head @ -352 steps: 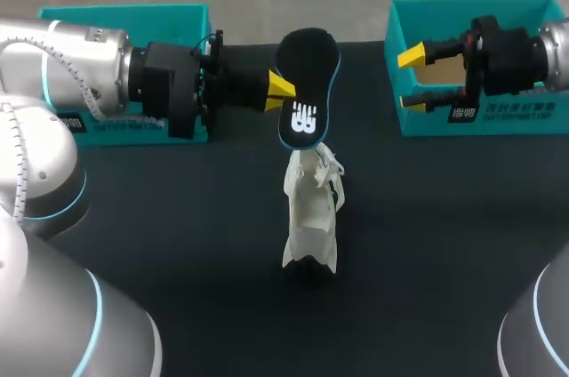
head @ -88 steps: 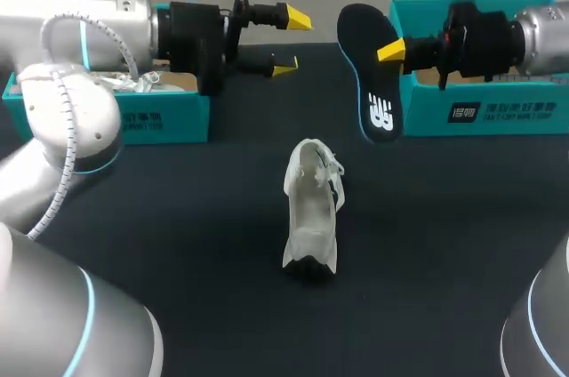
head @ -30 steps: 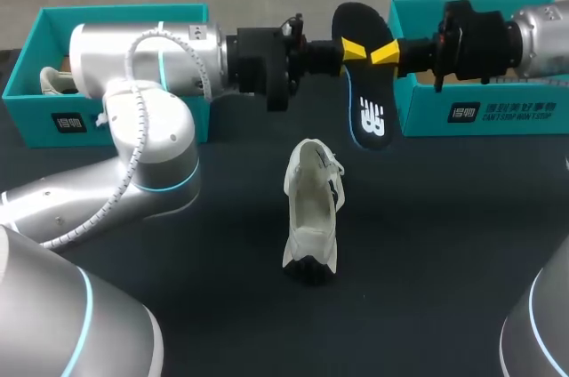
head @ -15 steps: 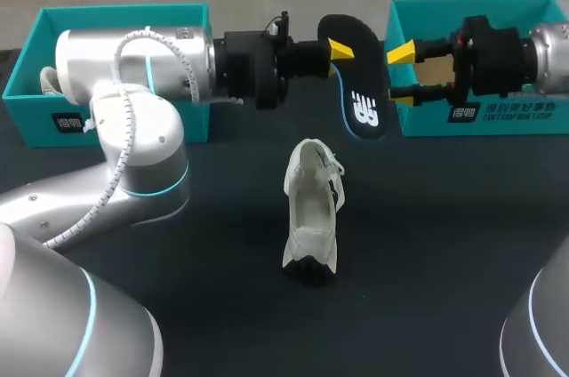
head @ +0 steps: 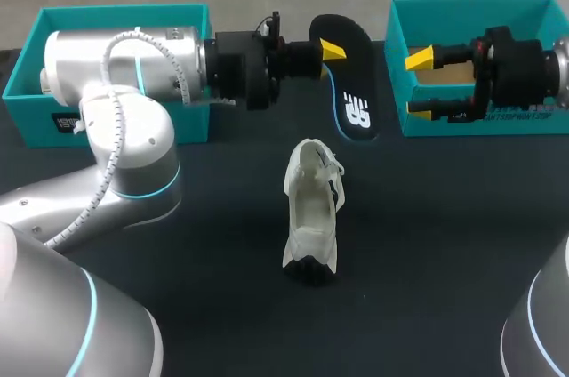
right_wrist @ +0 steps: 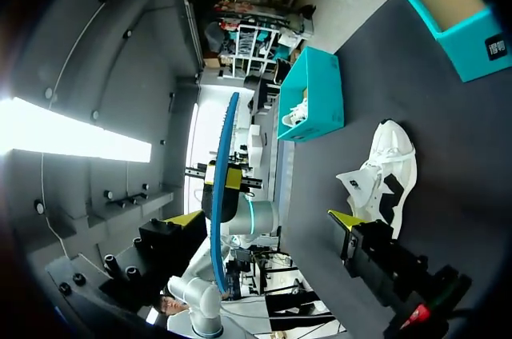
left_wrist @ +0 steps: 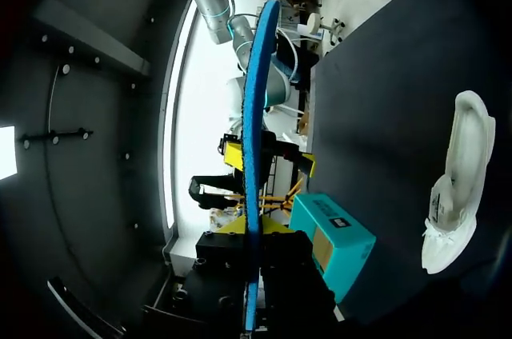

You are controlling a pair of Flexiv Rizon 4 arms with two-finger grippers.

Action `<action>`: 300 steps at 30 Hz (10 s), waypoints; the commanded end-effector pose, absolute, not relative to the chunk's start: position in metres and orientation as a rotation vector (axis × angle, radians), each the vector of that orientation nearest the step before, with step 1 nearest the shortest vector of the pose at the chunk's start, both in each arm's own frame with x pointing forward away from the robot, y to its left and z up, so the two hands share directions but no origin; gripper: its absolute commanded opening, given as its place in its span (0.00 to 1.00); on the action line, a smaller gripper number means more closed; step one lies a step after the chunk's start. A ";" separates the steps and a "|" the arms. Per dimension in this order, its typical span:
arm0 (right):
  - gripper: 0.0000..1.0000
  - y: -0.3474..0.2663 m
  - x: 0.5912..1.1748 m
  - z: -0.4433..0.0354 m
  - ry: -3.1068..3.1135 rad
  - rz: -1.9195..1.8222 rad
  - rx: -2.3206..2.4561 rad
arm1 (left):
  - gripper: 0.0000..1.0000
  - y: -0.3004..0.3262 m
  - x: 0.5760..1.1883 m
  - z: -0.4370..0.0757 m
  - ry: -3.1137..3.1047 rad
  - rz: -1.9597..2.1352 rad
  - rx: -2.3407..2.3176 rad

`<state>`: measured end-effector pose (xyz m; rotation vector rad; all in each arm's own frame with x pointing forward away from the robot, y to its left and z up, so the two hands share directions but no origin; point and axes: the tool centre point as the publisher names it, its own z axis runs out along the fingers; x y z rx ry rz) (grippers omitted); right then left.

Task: Take the shoe out of the shoebox, open the shoe tongue, remove and reinsert the insole, then place the shoe into the shoebox

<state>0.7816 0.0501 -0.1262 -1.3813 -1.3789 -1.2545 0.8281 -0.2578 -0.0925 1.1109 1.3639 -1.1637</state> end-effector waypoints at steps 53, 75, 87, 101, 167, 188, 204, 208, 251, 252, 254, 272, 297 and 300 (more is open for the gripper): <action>1.00 -0.064 0.683 -0.150 -1.587 -1.006 -1.943 | 0.00 -0.259 0.828 -0.092 1.365 -1.162 1.111; 1.00 -0.083 0.653 -0.166 -1.680 -0.988 -1.943 | 0.00 -0.259 0.828 -0.092 1.365 -1.162 1.111; 1.00 -0.083 0.653 -0.166 -1.680 -0.988 -1.943 | 0.00 -0.256 0.823 -0.088 1.386 -1.283 1.041; 1.00 -0.083 0.653 -0.166 -1.680 -0.988 -1.943 | 0.00 -0.240 0.776 -0.081 1.592 -1.958 0.793; 1.00 -0.083 0.653 -0.166 -1.680 -0.988 -1.943 | 0.00 -0.230 0.688 -0.221 1.986 -2.139 0.550; 1.00 -0.083 0.653 -0.166 -1.680 -0.988 -1.943 | 0.00 -0.240 0.688 -0.230 2.012 -2.095 0.562; 1.00 -0.083 0.653 -0.166 -1.680 -0.988 -1.943 | 0.00 -0.245 0.716 -0.249 2.032 -2.056 0.583; 1.00 -0.083 0.653 -0.166 -1.680 -0.988 -1.943 | 0.00 -0.245 0.718 -0.255 2.042 -2.045 0.585; 1.00 -0.083 0.653 -0.166 -1.680 -0.988 -1.943 | 0.00 -0.245 0.705 -0.249 1.988 -2.049 0.615; 1.00 -0.083 0.653 -0.166 -1.680 -0.988 -1.943 | 0.00 -0.244 0.706 -0.249 1.994 -2.044 0.610; 1.00 -0.083 0.653 -0.166 -1.680 -0.988 -1.943 | 0.00 -0.243 0.707 -0.251 2.003 -2.040 0.604; 1.00 -0.083 0.653 -0.166 -1.680 -0.988 -1.943 | 0.00 -0.242 0.711 -0.262 2.044 -2.030 0.582; 1.00 -0.083 0.653 -0.166 -1.680 -0.988 -1.943 | 0.00 -0.224 0.714 -0.280 2.057 -2.015 0.552; 1.00 -0.083 0.653 -0.166 -1.680 -0.988 -1.943 | 0.00 -0.224 0.715 -0.284 2.057 -2.016 0.560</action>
